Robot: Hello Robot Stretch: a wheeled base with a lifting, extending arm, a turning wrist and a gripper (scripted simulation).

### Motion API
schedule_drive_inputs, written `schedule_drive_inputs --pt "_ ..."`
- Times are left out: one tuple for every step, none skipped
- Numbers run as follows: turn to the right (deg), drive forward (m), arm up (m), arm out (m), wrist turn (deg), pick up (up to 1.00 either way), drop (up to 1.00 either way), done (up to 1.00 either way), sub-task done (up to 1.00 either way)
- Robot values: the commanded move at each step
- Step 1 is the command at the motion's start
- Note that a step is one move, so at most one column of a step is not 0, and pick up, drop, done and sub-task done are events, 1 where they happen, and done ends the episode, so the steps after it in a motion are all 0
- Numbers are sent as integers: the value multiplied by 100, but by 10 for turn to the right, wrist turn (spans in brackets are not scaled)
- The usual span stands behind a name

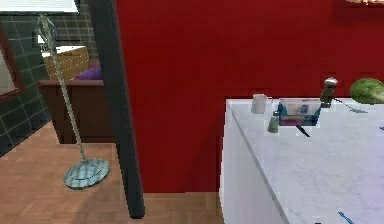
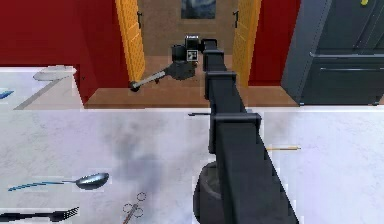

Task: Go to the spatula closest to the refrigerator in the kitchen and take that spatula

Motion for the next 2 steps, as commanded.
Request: schedule_drive_inputs --pt "0 0 0 0 450 0 0 0 0" --pt "0 0 0 0 30 0 0 0 0"
